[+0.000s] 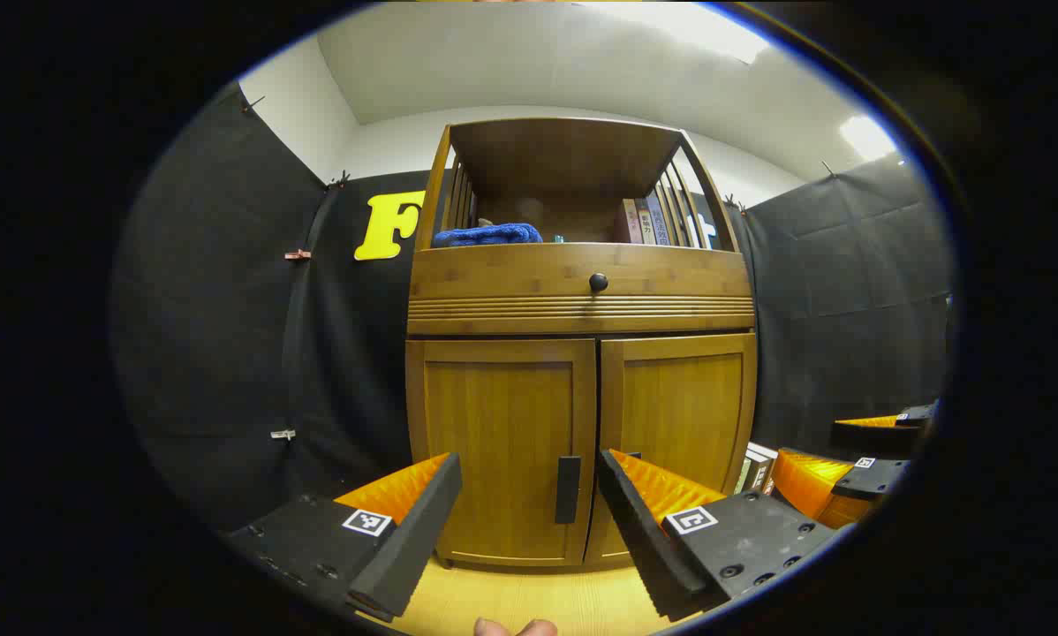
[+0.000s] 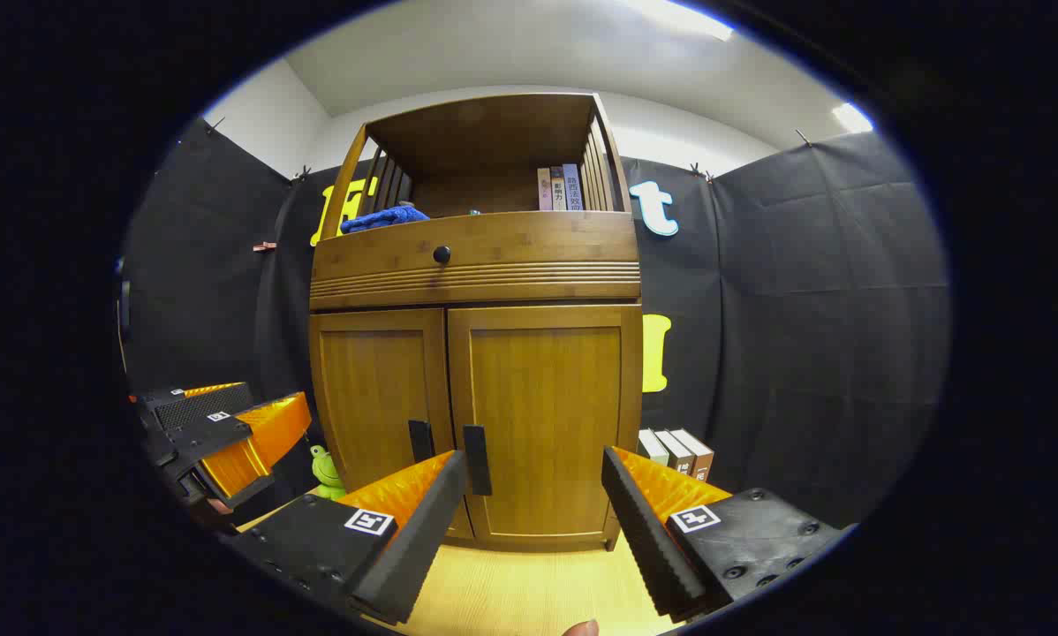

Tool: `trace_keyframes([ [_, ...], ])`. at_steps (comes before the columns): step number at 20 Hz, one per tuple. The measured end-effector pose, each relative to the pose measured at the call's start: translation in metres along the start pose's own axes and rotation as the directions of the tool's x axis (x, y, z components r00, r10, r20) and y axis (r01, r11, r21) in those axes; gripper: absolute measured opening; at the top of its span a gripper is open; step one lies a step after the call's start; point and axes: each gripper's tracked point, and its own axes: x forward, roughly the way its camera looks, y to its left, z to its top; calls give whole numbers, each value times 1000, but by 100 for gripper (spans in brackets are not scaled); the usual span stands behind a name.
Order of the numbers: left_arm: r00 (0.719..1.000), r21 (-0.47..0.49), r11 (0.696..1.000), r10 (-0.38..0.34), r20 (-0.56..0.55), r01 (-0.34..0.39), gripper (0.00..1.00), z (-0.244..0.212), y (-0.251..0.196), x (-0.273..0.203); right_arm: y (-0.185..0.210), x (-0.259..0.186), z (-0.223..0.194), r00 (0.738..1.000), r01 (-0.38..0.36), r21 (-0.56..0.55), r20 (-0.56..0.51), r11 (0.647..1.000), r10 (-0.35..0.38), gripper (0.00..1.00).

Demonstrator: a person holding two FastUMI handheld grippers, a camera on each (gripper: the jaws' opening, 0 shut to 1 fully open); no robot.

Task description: Open the right door of the double-door shoe cabinet with the right hand, and open the left door with the left hand.

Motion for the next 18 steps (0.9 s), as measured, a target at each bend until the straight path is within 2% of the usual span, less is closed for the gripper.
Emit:
trace_keyframes([
  [12,1000,29,999,-26,-14,27,96,0,-4,2,-4,10,-5,1000,15,7,2,1000,-15,98],
  [14,999,27,999,-30,-18,31,96,-1,-5,3,-7,13,-6,1000,19,8,0,1000,-19,95],
  [16,999,22,999,-33,-23,34,97,-1,-6,6,-8,14,-7,1000,24,5,-2,1000,-24,98],
  [18,999,26,999,-33,-24,34,96,-1,-6,9,-11,17,-7,999,39,2,-4,999,-39,95],
])
